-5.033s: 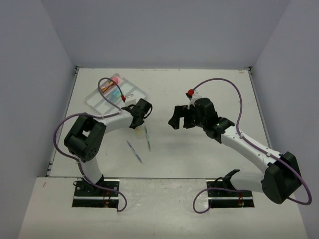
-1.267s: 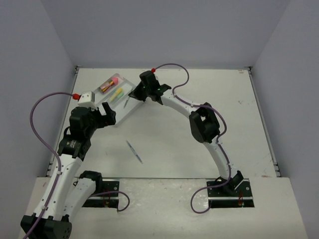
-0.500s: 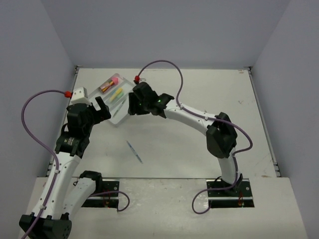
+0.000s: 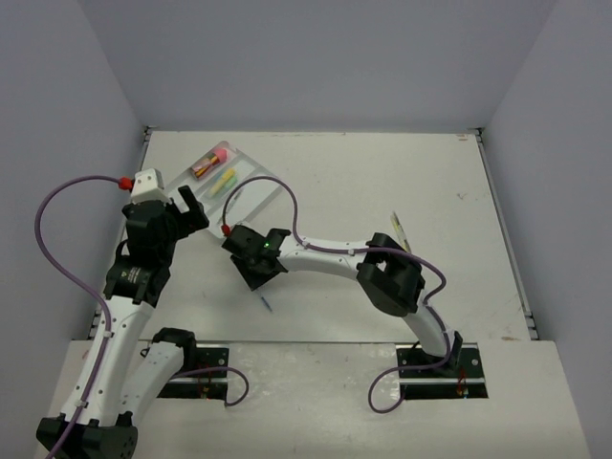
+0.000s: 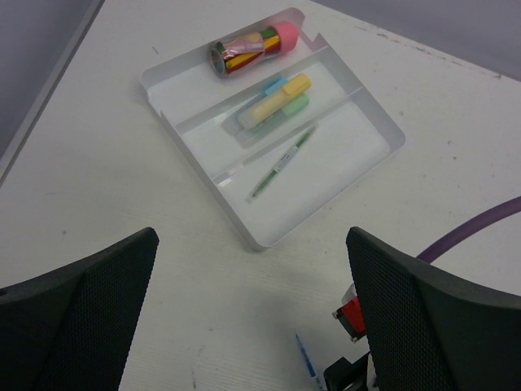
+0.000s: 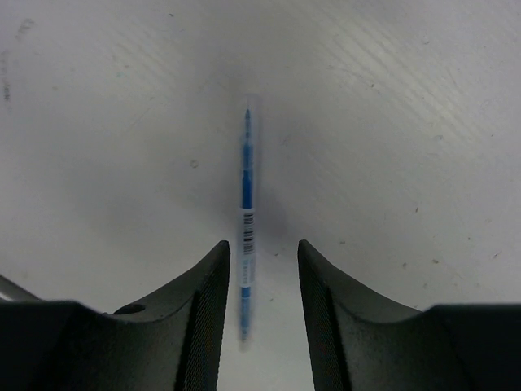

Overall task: Sort the stationery into containers
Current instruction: Pick up the pen from the center of the board, then place the pen in the storage box.

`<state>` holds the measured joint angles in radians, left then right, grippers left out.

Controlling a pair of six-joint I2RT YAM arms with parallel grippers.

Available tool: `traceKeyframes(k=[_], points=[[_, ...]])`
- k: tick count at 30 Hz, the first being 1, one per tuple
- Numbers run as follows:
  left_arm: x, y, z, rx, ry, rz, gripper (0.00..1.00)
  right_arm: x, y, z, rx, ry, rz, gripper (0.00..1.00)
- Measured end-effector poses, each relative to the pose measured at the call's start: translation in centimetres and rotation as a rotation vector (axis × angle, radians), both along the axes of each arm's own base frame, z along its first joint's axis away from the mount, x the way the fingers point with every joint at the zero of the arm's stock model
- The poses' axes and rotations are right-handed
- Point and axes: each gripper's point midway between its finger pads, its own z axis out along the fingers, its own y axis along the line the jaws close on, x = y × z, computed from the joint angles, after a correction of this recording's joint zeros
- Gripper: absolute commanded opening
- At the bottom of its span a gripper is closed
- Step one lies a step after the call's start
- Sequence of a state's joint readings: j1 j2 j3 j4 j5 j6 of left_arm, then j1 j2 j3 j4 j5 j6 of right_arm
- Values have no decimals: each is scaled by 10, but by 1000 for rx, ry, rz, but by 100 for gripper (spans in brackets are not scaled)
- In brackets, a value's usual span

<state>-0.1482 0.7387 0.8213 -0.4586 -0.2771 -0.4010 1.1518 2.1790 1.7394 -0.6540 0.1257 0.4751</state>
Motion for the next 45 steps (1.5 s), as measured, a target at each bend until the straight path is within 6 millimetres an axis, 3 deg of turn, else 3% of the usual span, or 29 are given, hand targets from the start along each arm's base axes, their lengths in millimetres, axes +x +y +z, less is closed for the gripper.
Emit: traceKeyframes(k=[4,8,11,18,22,24,27,30,33,37,39,41,44,45], points=[[0,0,-1,2,3,0,100,4,-8,-23,-46,24,-4,39],[0,1,-1,5,4,3,100,4,-6,-25,-45,22,4,30],[0,1,-1,8,4,5,100,7,-8,-26,-59,6,2,0],[-1,2,-8,23,20,1,100,14,-11,-25,-58,-12,-19,0],[-3,3,-10,24,19,0,100,24,-20,-18,110,97,-95,0],[-4,3,-11,23,17,-1,100,49,-42,-6,231,157,-231,0],[-6,2,-11,21,13,-5,100,128,-70,30,452,147,-508,0],[-6,1,-15,19,21,-13,100,192,-75,75,649,89,-684,0],[-7,0,-18,19,26,-18,100,224,-51,117,800,72,-759,0],[-8,1,-21,20,31,-17,100,260,5,162,977,81,-780,0],[-8,1,-20,20,28,-16,100,270,25,161,1010,106,-793,0],[-9,1,-18,19,22,-16,100,277,38,145,1002,138,-814,5],[-10,1,-16,18,12,-15,100,281,43,108,949,182,-859,30],[-10,1,-15,18,9,-15,100,279,42,93,920,197,-876,43]])
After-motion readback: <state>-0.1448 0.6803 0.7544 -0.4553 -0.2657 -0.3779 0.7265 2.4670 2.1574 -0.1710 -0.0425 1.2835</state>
